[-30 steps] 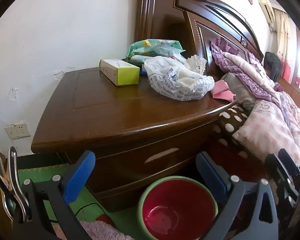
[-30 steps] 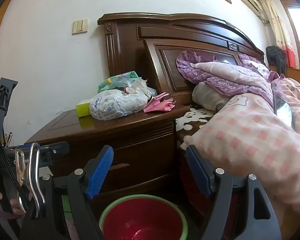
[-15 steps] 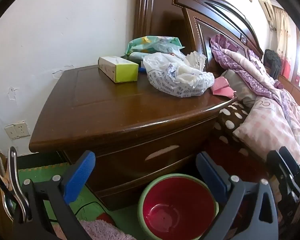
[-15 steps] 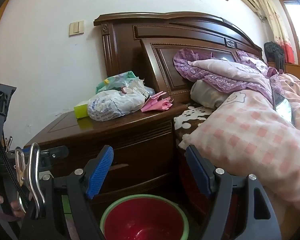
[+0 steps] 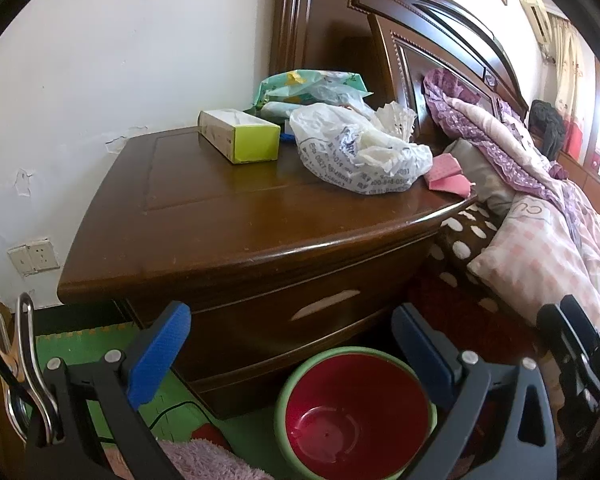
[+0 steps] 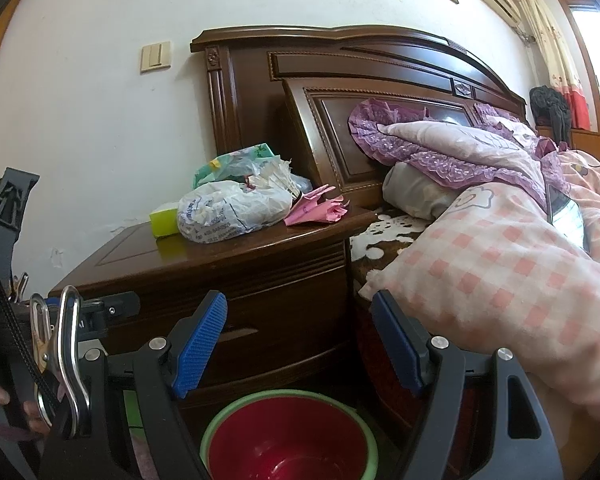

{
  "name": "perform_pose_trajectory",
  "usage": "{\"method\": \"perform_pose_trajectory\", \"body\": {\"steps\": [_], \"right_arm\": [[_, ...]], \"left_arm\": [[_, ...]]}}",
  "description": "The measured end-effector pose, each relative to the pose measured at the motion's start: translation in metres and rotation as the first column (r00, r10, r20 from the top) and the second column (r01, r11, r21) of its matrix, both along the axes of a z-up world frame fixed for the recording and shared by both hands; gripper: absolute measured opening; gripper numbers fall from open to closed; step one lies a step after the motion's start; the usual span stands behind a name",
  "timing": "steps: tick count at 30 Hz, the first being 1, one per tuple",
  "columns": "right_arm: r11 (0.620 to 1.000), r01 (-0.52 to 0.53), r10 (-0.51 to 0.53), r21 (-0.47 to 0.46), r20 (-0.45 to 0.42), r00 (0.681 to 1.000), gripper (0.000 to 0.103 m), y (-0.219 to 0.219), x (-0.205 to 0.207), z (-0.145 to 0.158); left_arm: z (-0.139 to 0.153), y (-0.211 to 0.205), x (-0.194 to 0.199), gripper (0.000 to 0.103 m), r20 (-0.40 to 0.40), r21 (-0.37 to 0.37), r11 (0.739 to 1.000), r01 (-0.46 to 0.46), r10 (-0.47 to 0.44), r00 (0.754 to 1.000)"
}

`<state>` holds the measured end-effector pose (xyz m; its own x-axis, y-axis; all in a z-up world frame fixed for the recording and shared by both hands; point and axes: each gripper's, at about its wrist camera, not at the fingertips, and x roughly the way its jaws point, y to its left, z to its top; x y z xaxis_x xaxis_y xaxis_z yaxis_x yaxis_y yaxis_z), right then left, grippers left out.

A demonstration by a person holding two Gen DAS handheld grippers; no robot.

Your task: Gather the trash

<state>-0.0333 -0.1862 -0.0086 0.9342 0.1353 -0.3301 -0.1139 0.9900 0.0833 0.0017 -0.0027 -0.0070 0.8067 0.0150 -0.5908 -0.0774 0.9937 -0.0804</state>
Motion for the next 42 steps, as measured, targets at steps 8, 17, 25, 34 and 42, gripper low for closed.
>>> {"method": "perform_pose_trajectory", "body": {"steps": [8,17,25,34,42], "right_arm": [[1.000,-0.004,0.004,0.017,-0.018,1.000,0.077,-0.001,0.000,0.000],[1.000,-0.006,0.007,0.021,-0.018,1.000,0.077,-0.001,0.000,0.001],[1.000,0.004,-0.003,0.029,-0.012,1.000,0.077,-0.005,-0.002,0.002],[1.000,0.004,-0.004,0.002,0.000,1.000,0.077,-0.004,-0.005,0.003],[1.000,-0.020,0.020,-0.013,0.004,1.000,0.077,-0.004,-0.011,0.005]], "left_arm": [[0.002,0.000,-0.001,0.103,-0.009,-0.003,1.000,0.006,-0.006,1.000],[0.003,0.001,-0.001,0.103,-0.009,0.008,1.000,0.000,0.000,1.000],[0.003,0.002,-0.001,0.103,-0.007,0.003,1.000,0.007,-0.007,1.000],[0.014,-0.003,-0.002,0.103,-0.004,0.002,1.000,0.017,-0.017,1.000],[0.033,-0.008,0.003,0.103,-0.006,-0.008,1.000,0.028,-0.028,1.000]]}}
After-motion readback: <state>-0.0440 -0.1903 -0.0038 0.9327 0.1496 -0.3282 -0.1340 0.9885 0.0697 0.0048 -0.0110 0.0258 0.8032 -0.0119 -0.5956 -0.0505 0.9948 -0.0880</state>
